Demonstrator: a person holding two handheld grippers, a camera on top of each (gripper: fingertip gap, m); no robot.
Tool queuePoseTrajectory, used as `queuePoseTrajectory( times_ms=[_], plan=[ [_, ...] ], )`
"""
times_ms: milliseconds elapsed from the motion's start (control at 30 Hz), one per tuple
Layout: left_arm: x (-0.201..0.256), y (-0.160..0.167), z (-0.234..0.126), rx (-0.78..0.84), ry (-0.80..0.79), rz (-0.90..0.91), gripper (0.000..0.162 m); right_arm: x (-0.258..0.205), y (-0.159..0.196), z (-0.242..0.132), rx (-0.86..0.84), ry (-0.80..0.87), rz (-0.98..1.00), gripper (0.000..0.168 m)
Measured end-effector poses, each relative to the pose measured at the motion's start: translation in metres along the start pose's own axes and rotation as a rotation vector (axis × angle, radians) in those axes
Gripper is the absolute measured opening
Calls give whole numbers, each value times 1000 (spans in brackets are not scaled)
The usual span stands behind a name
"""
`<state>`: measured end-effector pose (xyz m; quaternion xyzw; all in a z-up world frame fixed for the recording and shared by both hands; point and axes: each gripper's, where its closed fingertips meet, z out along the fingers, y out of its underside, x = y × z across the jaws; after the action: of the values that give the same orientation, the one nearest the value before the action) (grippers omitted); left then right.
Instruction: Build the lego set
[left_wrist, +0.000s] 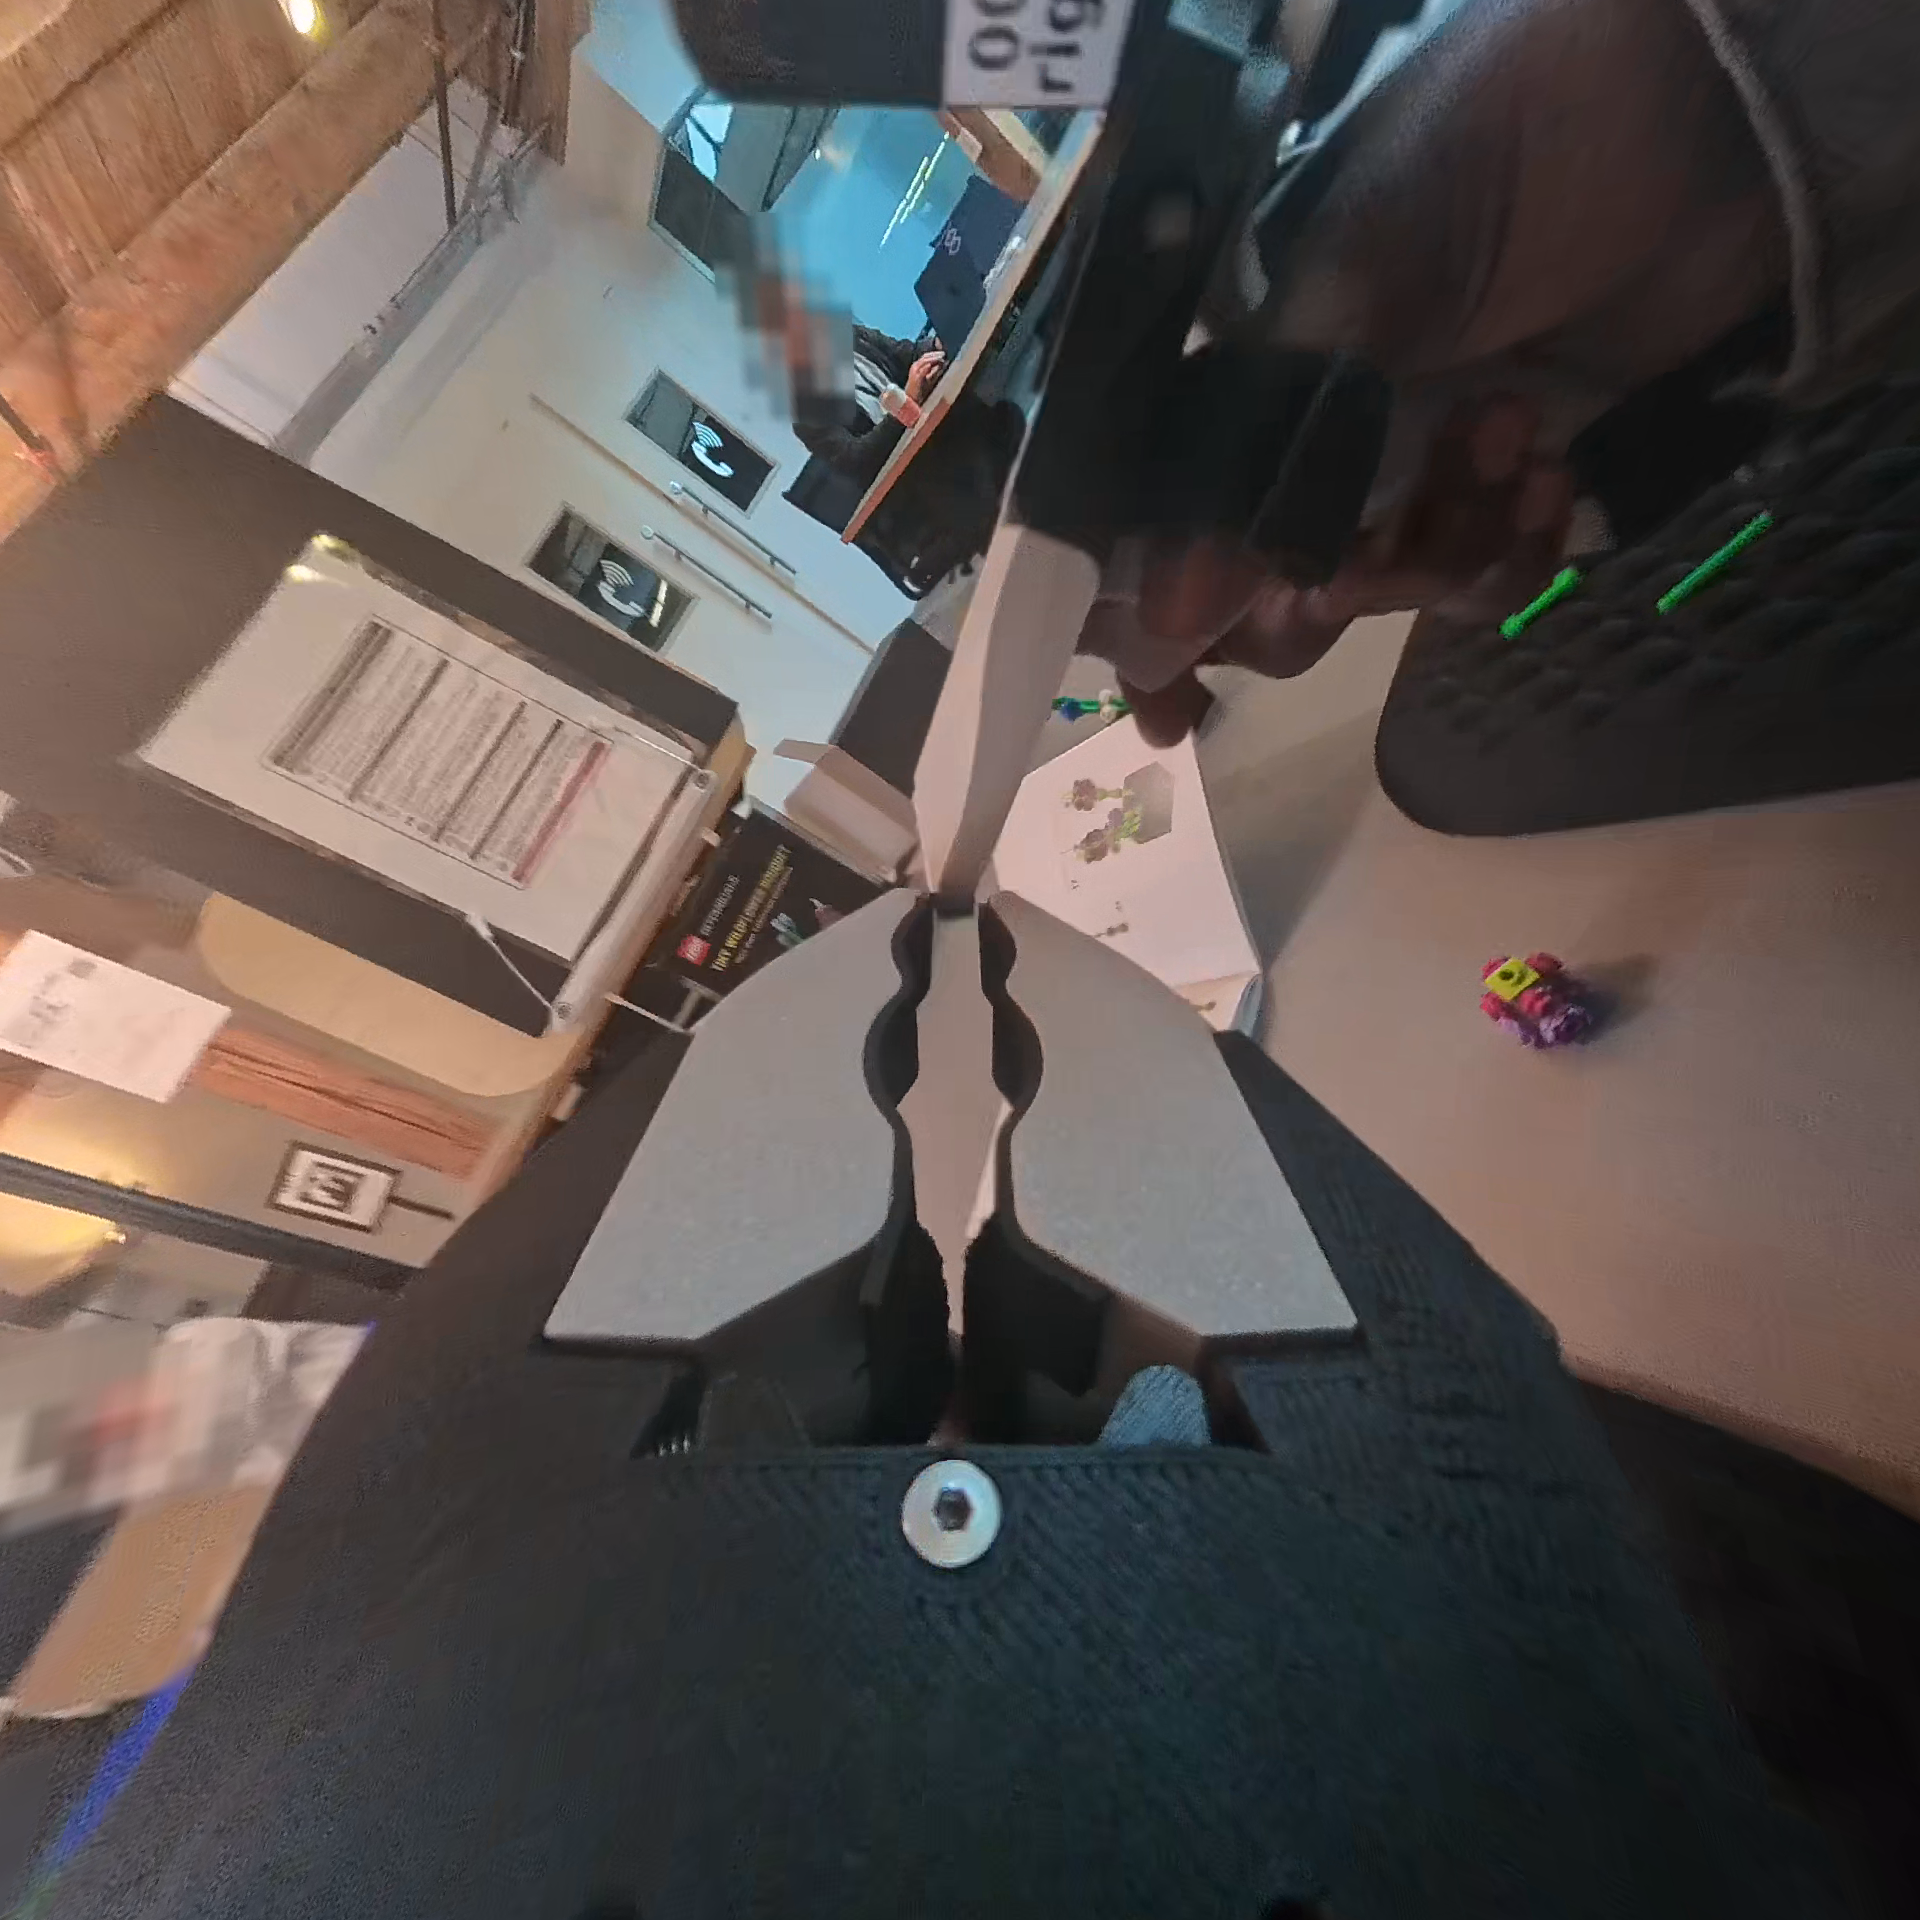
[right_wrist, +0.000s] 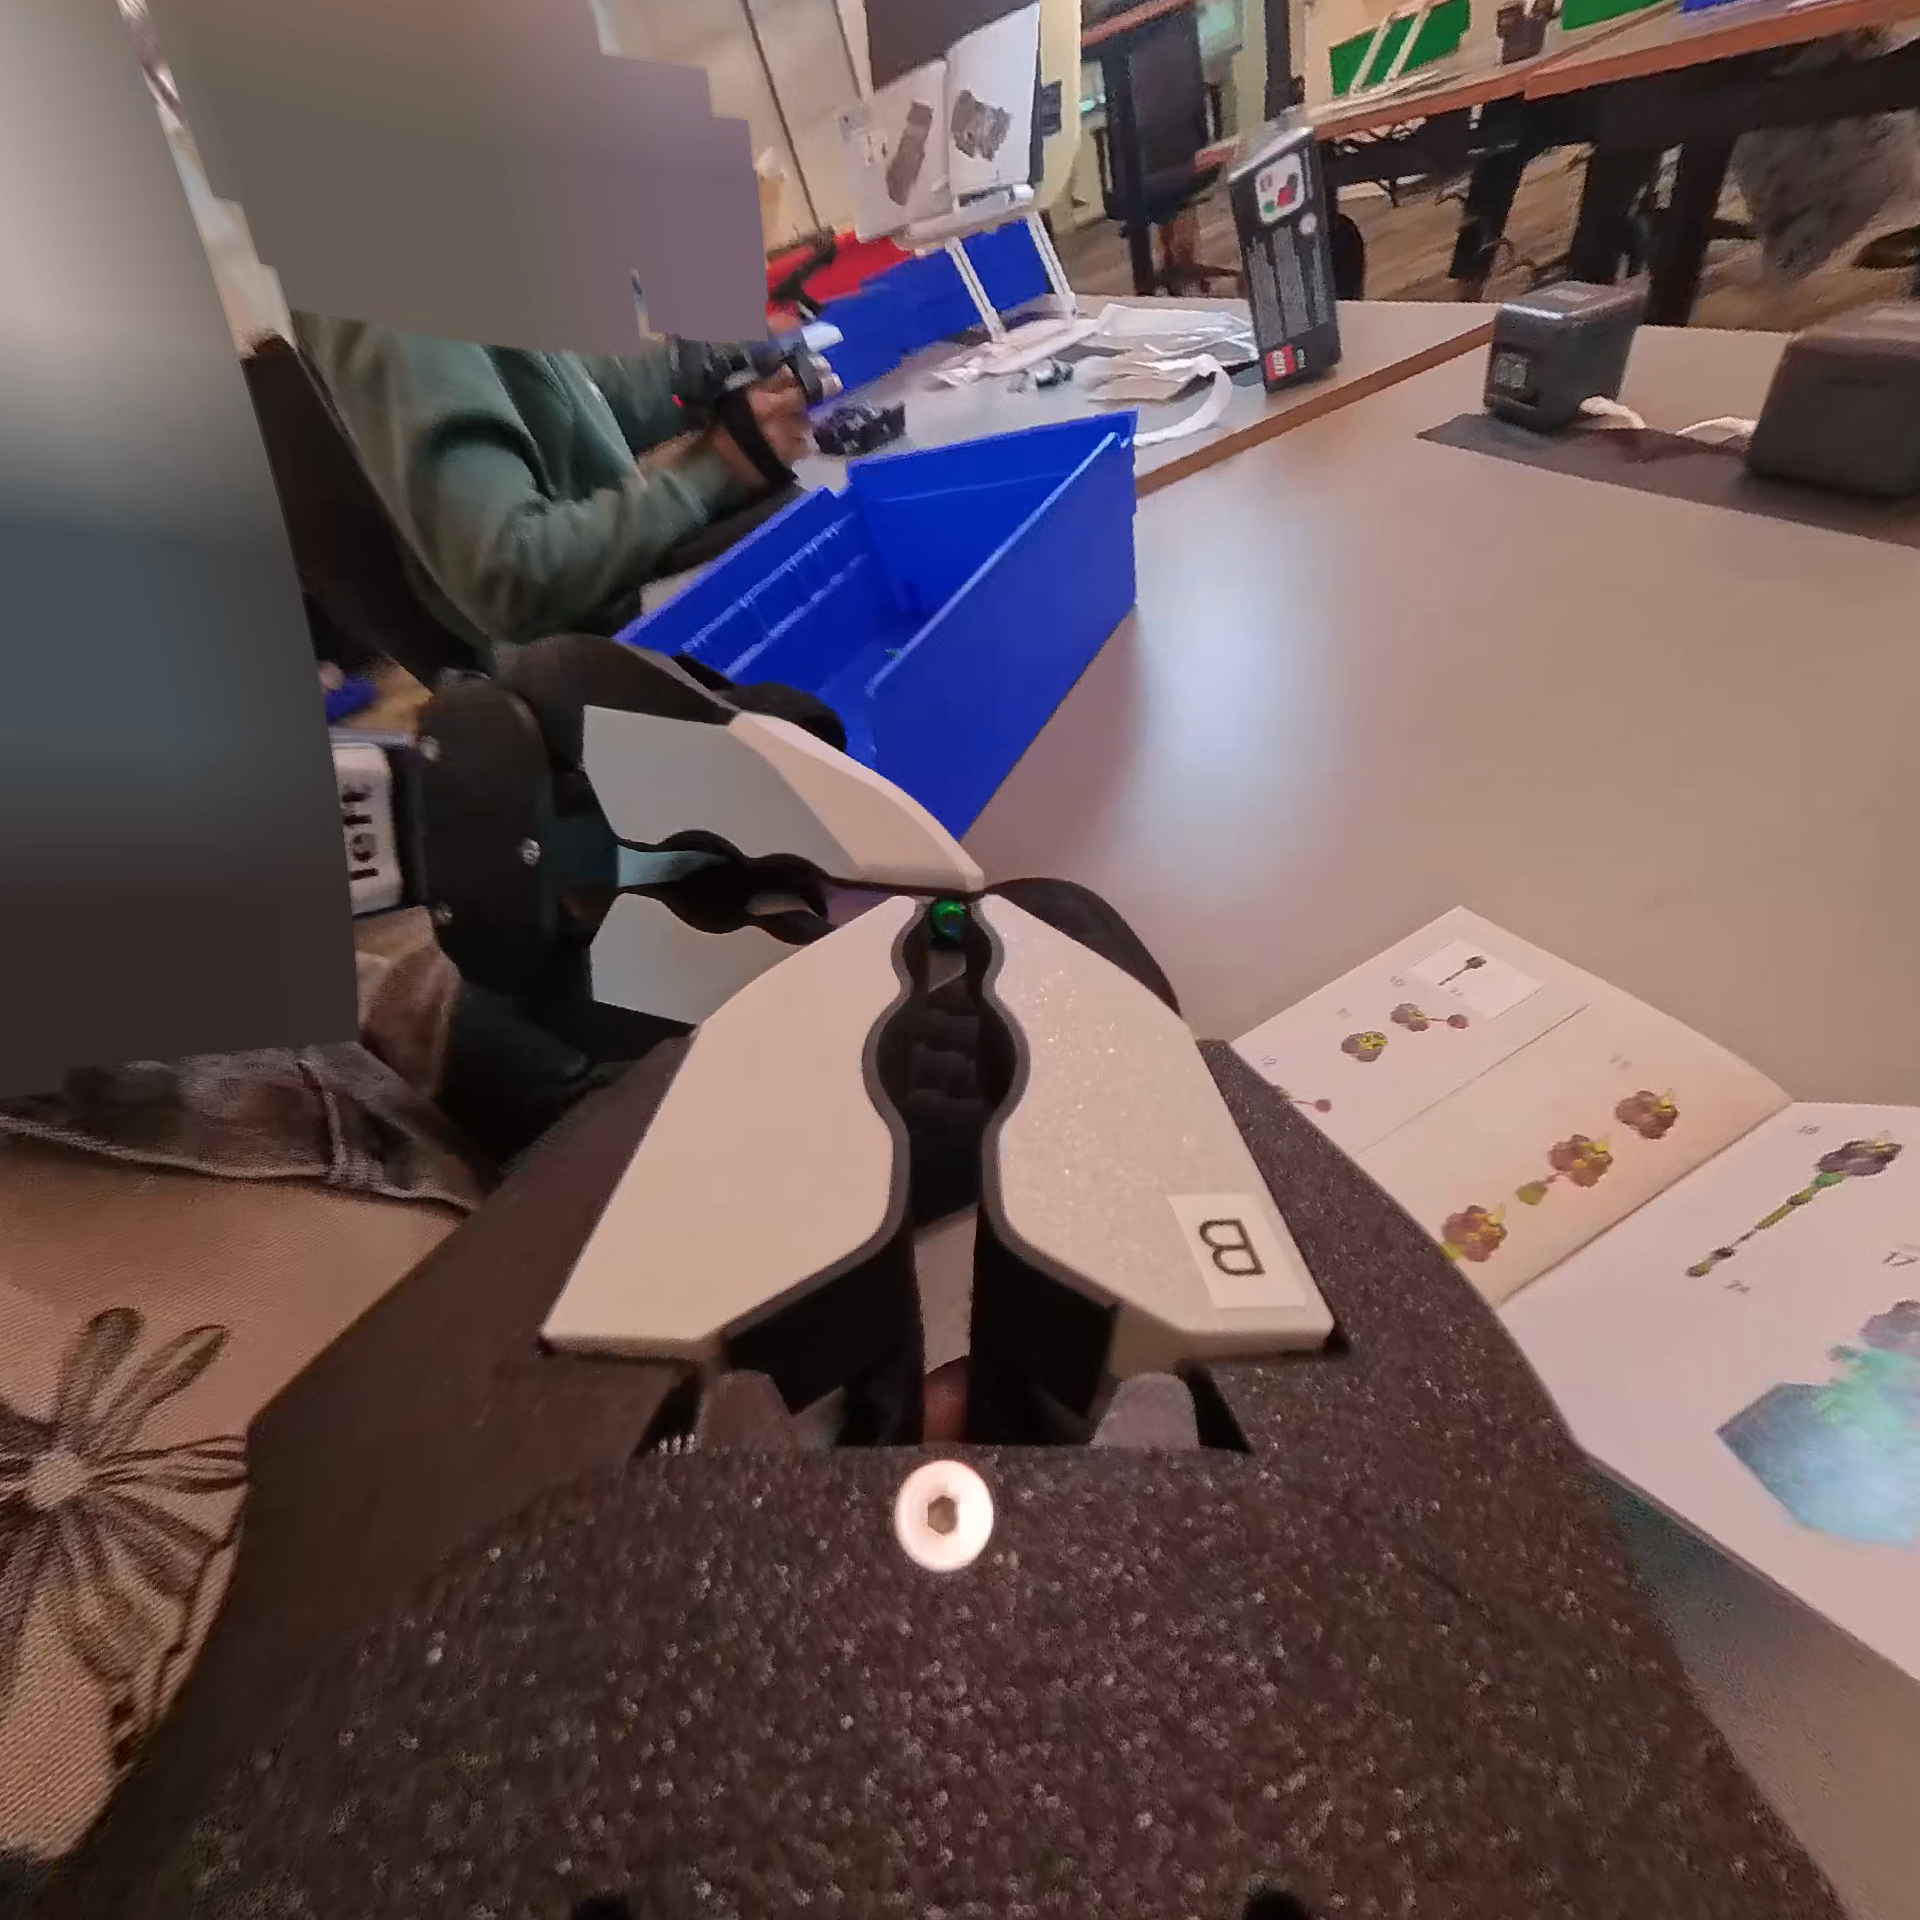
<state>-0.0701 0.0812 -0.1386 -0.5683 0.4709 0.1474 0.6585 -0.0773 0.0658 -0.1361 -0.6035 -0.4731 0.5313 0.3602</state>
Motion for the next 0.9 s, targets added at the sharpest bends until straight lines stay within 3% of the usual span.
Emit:
queuePoseTrajectory(
  times_ms=[167,300,900],
  plan=[
    [2,1,2,12,49,-211,10,8,0,-16,3,-5,39,6],
    [8,1,7,-13,44,-175,15,7,4,-15,-70,21,-24,6],
    [8,-5,10,-4,9,-157,7,7,6,-10,-77,26,-1,6]
  ],
)
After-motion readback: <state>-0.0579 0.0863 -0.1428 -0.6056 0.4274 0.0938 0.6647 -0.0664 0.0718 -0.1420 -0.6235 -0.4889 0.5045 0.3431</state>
